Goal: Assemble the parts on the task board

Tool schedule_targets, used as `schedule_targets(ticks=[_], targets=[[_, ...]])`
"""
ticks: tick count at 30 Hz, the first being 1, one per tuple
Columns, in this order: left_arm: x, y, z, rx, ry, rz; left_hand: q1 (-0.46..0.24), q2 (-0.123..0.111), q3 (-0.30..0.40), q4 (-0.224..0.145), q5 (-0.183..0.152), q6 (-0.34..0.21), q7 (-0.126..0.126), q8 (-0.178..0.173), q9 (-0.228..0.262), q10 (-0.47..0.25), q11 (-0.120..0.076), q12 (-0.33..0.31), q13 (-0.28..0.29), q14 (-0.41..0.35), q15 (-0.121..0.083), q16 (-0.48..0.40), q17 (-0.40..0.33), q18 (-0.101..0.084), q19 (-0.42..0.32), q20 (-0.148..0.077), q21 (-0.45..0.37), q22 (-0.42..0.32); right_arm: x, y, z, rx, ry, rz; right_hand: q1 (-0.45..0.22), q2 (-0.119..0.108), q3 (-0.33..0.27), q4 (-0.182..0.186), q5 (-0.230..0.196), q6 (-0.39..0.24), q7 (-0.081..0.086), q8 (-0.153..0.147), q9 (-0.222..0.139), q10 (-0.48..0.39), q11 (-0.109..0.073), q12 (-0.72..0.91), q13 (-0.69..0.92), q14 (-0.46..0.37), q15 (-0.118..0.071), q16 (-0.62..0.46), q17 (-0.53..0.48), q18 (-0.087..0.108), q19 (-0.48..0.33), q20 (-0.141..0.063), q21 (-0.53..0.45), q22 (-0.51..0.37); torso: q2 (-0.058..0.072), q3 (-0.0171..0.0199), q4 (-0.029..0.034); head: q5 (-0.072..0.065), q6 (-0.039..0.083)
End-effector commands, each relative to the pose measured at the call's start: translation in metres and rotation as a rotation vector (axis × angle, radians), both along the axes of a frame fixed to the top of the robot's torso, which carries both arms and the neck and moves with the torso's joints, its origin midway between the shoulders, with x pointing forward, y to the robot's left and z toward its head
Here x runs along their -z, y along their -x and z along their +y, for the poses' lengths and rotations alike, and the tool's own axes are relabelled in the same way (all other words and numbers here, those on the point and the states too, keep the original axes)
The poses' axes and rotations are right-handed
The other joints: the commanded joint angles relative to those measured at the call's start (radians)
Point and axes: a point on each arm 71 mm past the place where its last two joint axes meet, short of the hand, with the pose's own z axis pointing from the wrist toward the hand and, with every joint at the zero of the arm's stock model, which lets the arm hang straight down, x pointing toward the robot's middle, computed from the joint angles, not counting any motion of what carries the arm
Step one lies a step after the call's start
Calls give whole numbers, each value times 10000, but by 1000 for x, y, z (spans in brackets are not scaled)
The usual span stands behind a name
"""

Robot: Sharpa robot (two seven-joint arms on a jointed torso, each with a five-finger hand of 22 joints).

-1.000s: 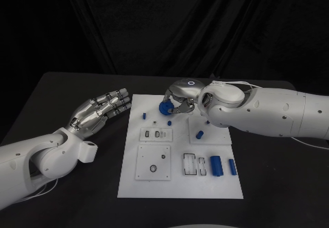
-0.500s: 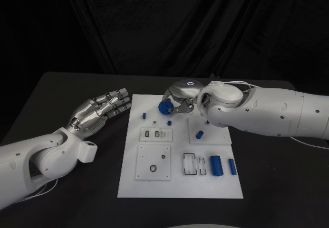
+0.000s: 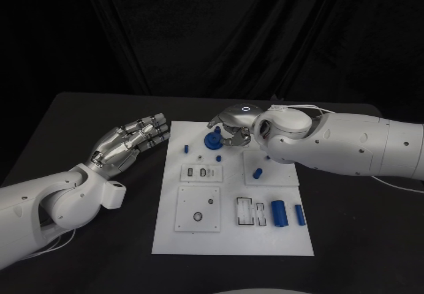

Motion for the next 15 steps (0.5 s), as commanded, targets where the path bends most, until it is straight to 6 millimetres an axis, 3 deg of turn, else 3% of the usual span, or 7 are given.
schedule_targets(ticks=[1, 10, 15], targets=[[-11, 2, 2, -83, 1170, -1178, -96, -15, 80, -2, 59, -38, 105, 34, 6, -13, 77, 58, 12, -25, 58, 54, 13, -99, 78, -2, 69, -2, 2, -1, -1, 240, 126, 24, -100, 39, 64, 18, -208, -6, -12, 20, -25, -87, 19, -69, 1319, 207, -65, -72, 725, 87, -90, -20, -67, -27, 6, -5, 7, -7, -10], [-11, 2, 3, -67, 1166, -1155, -103, -6, 114, -2, 60, -41, 107, 33, 5, -20, 81, 54, 11, -24, 67, 63, 14, -109, 76, -2, 67, -3, 1, 1, -6, 194, -38, -104, -175, 125, 81, -1, -552, 1063, 70, 293, 79, -28, 66, -46, 1357, 200, -40, -112, 700, 86, -77, -14, -136, -21, 1, -2, -2, 10, -19], [-11, 2, 4, -94, 1151, -1144, -110, 3, 147, 0, 62, -31, 112, 34, 7, -22, 87, 57, 11, -28, 71, 64, 13, -119, 74, -3, 66, -4, -3, 5, -20, 170, -428, -427, -289, 142, 40, 44, -715, 1679, 176, 574, 127, 290, 136, 119, 1608, 294, 8, -25, 850, 26, 120, 24, 24, 182, 1, 1, -2, 21, 4]])
